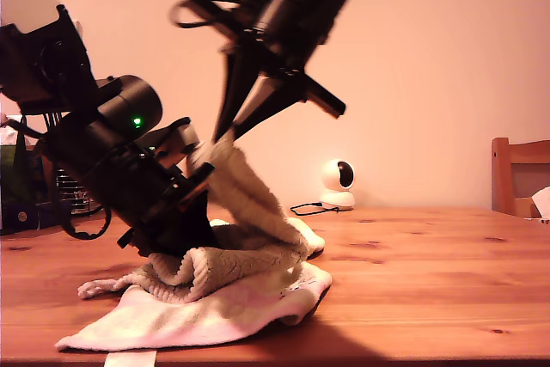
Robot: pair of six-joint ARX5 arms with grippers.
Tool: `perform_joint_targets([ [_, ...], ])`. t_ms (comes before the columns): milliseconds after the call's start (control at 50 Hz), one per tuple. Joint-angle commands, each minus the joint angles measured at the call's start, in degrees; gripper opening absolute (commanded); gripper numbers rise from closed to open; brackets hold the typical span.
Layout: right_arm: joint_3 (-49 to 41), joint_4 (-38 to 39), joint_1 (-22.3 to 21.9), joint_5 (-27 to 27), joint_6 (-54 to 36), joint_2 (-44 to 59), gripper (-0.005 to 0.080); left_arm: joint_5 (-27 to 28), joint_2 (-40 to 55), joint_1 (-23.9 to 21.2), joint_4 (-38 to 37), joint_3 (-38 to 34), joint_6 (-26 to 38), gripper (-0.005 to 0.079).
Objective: Fold the tea towel in front of you. After folding it, place it to the right side.
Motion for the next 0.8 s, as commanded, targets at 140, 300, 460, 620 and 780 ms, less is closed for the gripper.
perform_joint_targets([
  [140, -8.52, 3.91, 0.15, 1.18, -0.24, 0.22, -0.0011, 8.22, -0.17, 3.02, -5.90, -0.57, -1.55, -0.0023],
  [300, -12.76, 7.43, 0.15, 1.22, 0.57, 0.22, -0.0011, 12.63, -5.22, 4.94, -13.14, -0.57, -1.44, -0.0023],
  [460, -13.25, 11.08, 0.68, 0.37, 2.54, 0.22, -0.0011, 13.60, -11.87, 6.91, -20.02, -0.57, -1.09, -0.0023],
  [620, -13.25, 13.05, 1.88, 0.04, 3.32, 0.33, -0.0011, 12.44, -19.65, 9.73, -24.81, -0.57, -1.05, -0.0023],
  [780, -13.25, 14.67, 3.48, 0.24, 3.41, 1.11, -0.0011, 11.19, -24.24, 11.54, -27.56, -0.57, -1.01, -0.0023],
])
